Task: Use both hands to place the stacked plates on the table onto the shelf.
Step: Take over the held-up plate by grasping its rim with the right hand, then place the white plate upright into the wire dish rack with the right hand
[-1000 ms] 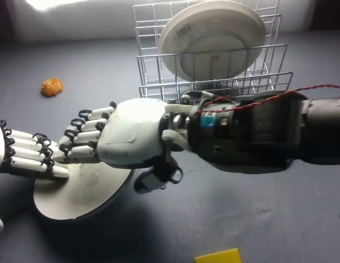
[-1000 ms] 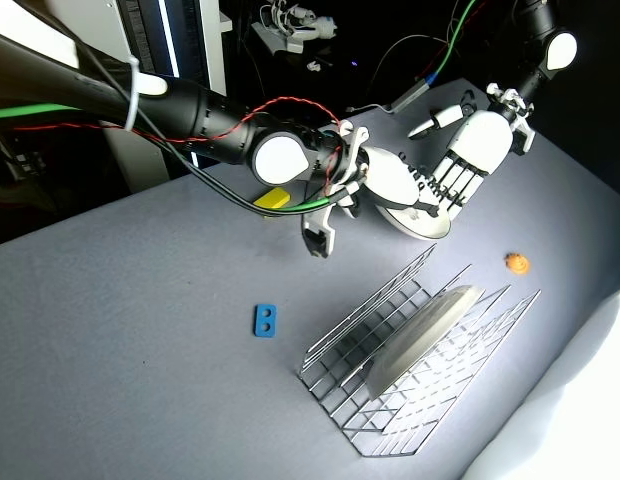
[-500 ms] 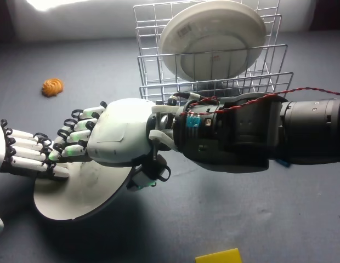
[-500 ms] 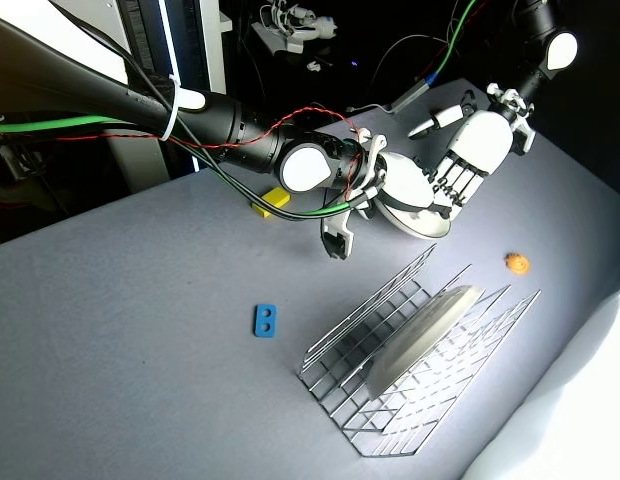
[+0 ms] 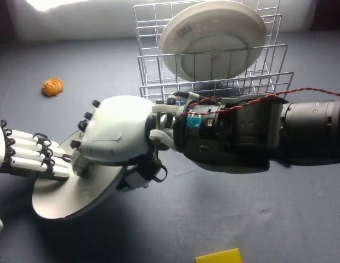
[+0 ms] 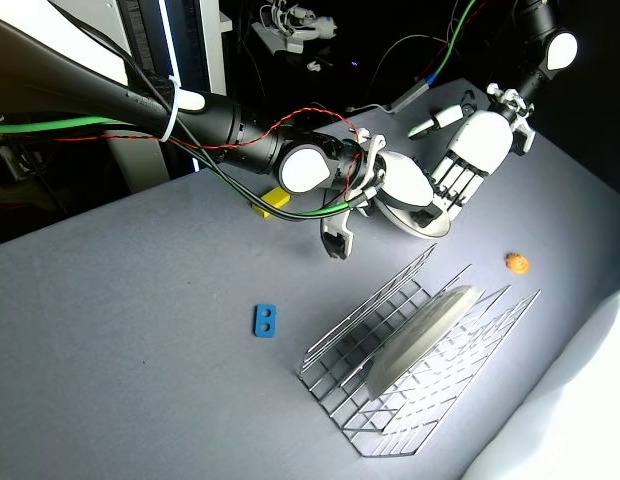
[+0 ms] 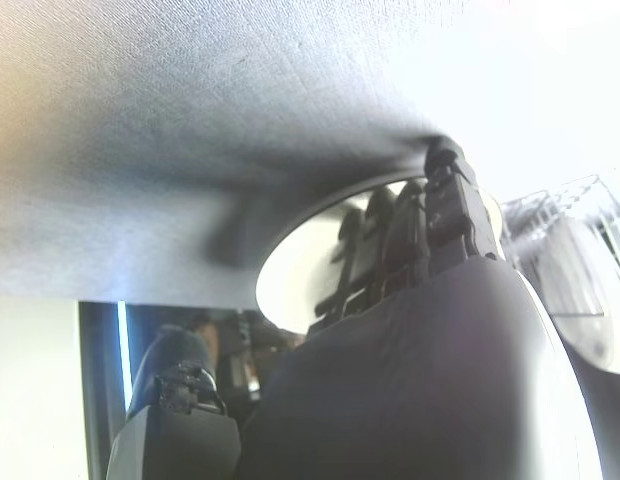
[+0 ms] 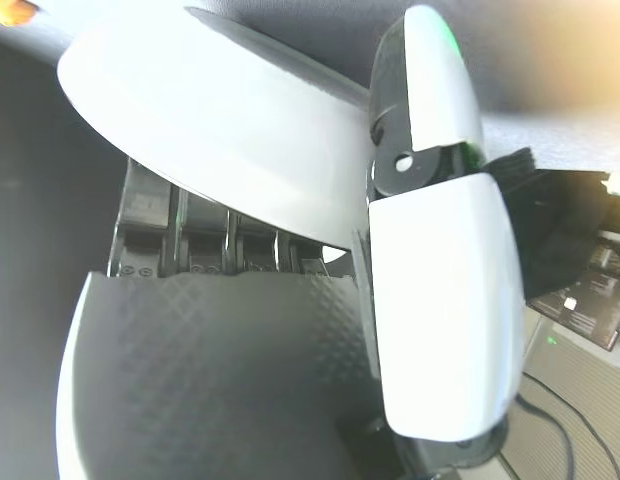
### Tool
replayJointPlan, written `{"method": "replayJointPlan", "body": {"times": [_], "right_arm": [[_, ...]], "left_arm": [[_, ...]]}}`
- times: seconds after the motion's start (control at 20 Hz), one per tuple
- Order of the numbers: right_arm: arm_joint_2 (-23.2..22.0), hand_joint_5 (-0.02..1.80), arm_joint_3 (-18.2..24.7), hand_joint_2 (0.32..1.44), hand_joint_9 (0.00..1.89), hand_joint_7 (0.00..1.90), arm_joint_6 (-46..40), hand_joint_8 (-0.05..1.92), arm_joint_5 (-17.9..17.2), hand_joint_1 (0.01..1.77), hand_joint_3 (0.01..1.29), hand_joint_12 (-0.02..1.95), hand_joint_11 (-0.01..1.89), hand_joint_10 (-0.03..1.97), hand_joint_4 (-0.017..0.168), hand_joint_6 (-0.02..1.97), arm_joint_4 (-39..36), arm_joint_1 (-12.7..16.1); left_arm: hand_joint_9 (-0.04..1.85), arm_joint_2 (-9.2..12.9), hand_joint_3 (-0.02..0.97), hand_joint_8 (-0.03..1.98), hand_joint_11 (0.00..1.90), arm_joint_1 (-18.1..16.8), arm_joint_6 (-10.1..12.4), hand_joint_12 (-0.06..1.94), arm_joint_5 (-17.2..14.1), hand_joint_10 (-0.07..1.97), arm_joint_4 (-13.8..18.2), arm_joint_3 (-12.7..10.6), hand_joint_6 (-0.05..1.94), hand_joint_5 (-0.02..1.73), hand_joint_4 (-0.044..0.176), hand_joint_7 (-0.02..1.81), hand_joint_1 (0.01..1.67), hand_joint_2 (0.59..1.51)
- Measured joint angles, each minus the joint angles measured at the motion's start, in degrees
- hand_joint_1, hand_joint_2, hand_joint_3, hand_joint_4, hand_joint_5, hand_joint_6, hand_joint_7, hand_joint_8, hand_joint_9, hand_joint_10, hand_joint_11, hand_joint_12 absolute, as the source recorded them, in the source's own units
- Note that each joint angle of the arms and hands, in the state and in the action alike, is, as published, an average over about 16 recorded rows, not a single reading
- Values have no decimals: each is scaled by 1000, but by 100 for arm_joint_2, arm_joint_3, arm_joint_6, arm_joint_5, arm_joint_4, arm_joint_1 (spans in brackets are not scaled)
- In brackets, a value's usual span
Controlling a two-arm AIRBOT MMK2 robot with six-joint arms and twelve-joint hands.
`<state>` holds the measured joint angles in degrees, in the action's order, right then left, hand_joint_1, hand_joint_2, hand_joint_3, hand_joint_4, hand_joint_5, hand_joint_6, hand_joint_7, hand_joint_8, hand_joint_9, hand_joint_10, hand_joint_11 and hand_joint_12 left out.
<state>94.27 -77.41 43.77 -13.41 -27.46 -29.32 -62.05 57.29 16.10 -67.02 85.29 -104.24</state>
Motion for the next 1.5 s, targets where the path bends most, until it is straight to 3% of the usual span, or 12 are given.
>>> {"method": "replayJointPlan", "body": {"times": [0.2,0.45,0.9,1.3,1.5], "right_arm": [[-1,741,0,959,961,850,18,240,-114,1171,11,1063,745,75,-6,365,31,-6],[-5,827,1,930,1109,955,33,349,-221,1170,11,999,937,87,-8,506,84,-9],[-35,856,16,910,1132,995,13,418,-194,1179,11,978,975,321,-7,516,237,27],[-213,864,247,909,1130,1018,-2,464,-16,1209,11,965,982,568,-6,554,396,151],[-403,875,492,910,1163,1049,-3,464,148,1233,11,946,997,542,-6,633,485,278]], "left_arm": [[-30,-10,12,-15,25,-94,48,-26,-15,-59,101,-22,-18,-6,-5,2,13,1096],[-22,-30,12,-13,24,-366,148,-14,-46,-58,317,-64,-17,-7,-7,4,13,1098],[5,-53,13,-8,21,-1254,359,14,-77,-56,699,-153,1,7,-4,12,16,1099],[17,5,13,-8,19,-1928,454,20,-69,-55,797,-259,9,19,-3,18,21,1099],[16,60,13,-8,19,-2108,478,20,-78,-55,821,-313,8,21,-3,18,23,1096]]}}
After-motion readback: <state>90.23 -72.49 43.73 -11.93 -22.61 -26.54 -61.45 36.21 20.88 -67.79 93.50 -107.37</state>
